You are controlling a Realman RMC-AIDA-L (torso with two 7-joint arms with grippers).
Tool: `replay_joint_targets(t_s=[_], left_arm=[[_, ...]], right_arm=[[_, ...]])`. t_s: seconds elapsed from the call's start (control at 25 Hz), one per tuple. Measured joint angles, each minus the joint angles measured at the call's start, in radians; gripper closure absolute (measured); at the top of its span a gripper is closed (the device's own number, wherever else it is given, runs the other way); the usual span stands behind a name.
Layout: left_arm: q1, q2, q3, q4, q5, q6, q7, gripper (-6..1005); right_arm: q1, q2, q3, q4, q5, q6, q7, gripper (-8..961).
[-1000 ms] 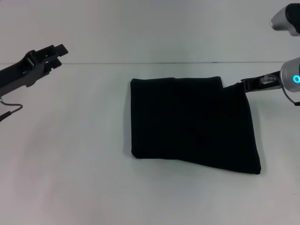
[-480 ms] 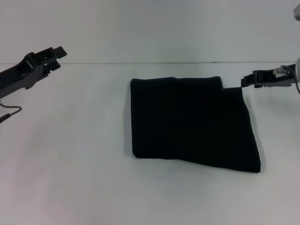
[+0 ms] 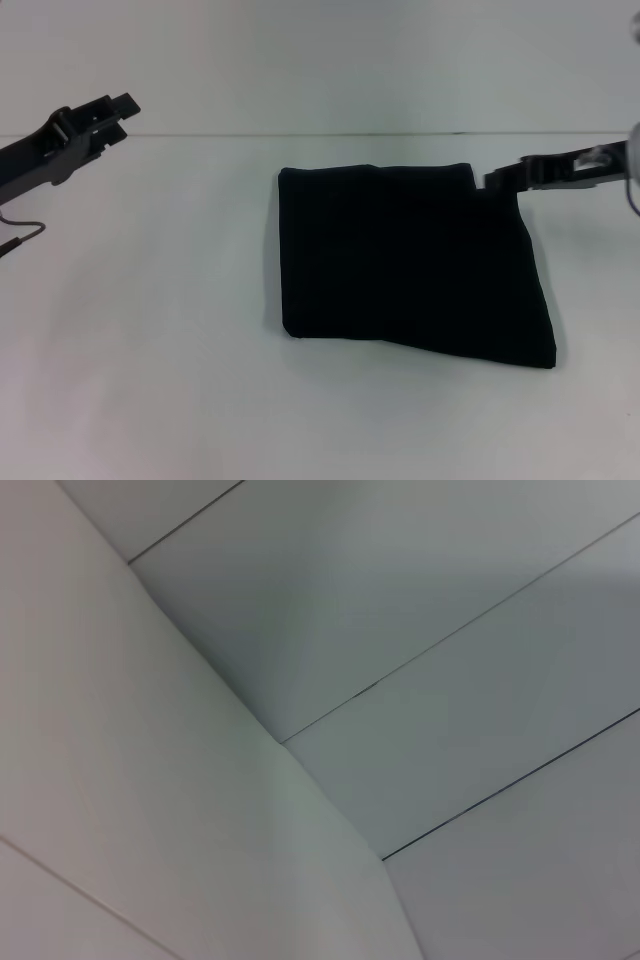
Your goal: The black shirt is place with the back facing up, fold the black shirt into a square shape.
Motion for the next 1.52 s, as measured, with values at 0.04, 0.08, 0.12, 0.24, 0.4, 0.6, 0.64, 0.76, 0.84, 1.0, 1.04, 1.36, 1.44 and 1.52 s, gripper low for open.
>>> replay_joint_targets(t_s=[0.04, 0.08, 0.12, 0.24, 0.4, 0.6, 0.64, 0.76, 0.84, 1.0, 1.04, 1.36, 1.44, 1.52], left_arm=[[-0.001, 0.0, 0.0, -0.001, -0.002, 0.0, 0.0, 458], [-0.001, 0.001, 0.0, -0.006, -0.01, 0.0, 0.0, 458], [-0.001, 0.001, 0.0, -0.006, -0.01, 0.0, 0.0, 458], [-0.001, 0.001, 0.003, -0.012, -0.02, -0.001, 0.001, 458], [-0.001, 0.0, 0.004, -0.012, -0.022, -0.001, 0.001, 458], [-0.006, 0.0, 0.005, -0.018, -0.022, -0.001, 0.001, 458], [-0.006, 0.0, 0.005, -0.02, -0.022, -0.001, 0.001, 458], [-0.006, 0.0, 0.001, -0.023, -0.023, -0.001, 0.001, 458], [-0.007, 0.0, 0.001, -0.024, -0.024, -0.001, 0.001, 458], [-0.008, -0.004, 0.001, -0.024, -0.034, -0.008, 0.001, 458], [-0.009, -0.005, 0.002, -0.023, -0.036, -0.01, 0.001, 458], [-0.011, -0.014, 0.004, -0.031, -0.039, -0.011, 0.003, 458], [-0.005, -0.014, 0.004, -0.033, -0.039, -0.003, 0.003, 458], [-0.003, -0.013, 0.005, -0.034, -0.039, 0.0, 0.003, 458]], right_arm=[[0.007, 0.002, -0.018, 0.003, -0.013, -0.002, -0.007, 537], [0.016, 0.004, -0.039, 0.006, -0.029, -0.004, -0.012, 537], [0.023, 0.006, -0.056, 0.009, -0.042, -0.008, -0.011, 538], [0.044, 0.003, -0.07, 0.034, -0.058, -0.038, 0.014, 538], [0.052, -0.004, -0.072, 0.048, -0.061, -0.062, 0.072, 539], [0.051, -0.002, -0.074, 0.06, -0.064, -0.039, 0.107, 541], [0.052, 0.0, -0.074, 0.07, -0.069, -0.025, 0.109, 541], [0.057, 0.002, -0.075, 0.114, -0.079, 0.043, 0.107, 541], [0.059, 0.01, -0.075, 0.143, -0.079, 0.12, 0.1, 540], [0.052, 0.049, -0.068, 0.139, -0.063, 0.317, 0.054, 540], [0.048, 0.062, -0.066, 0.129, -0.041, 0.378, 0.034, 539], [0.069, 0.025, -0.063, 0.154, 0.098, 0.569, -0.043, 538], [0.044, 0.008, -0.058, 0.111, 0.102, 0.447, -0.018, 538], [0.013, 0.002, -0.039, 0.047, 0.104, 0.3, -0.001, 537]])
